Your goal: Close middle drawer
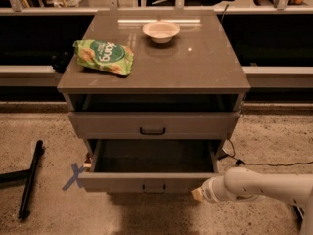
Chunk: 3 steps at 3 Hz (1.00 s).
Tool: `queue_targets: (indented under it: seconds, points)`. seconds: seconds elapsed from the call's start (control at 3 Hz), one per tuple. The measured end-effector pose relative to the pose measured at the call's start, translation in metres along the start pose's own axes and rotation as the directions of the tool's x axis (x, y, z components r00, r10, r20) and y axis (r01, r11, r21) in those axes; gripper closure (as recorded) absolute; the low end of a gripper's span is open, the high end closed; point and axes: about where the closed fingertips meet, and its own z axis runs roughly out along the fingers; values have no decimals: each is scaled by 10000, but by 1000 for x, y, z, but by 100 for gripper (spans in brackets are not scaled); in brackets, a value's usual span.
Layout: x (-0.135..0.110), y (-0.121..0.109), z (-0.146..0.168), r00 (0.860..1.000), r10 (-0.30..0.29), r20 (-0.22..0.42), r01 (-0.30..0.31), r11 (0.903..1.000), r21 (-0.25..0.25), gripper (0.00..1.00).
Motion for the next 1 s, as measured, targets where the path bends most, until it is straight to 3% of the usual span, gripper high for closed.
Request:
queue_targets:
  seconds: [0.33, 1.0]
  points:
    - [0, 0, 0, 10000, 1, 0, -1, 10000, 0, 100]
    - [-67, -28, 19, 9926, -14, 1215, -29, 9994, 349, 100]
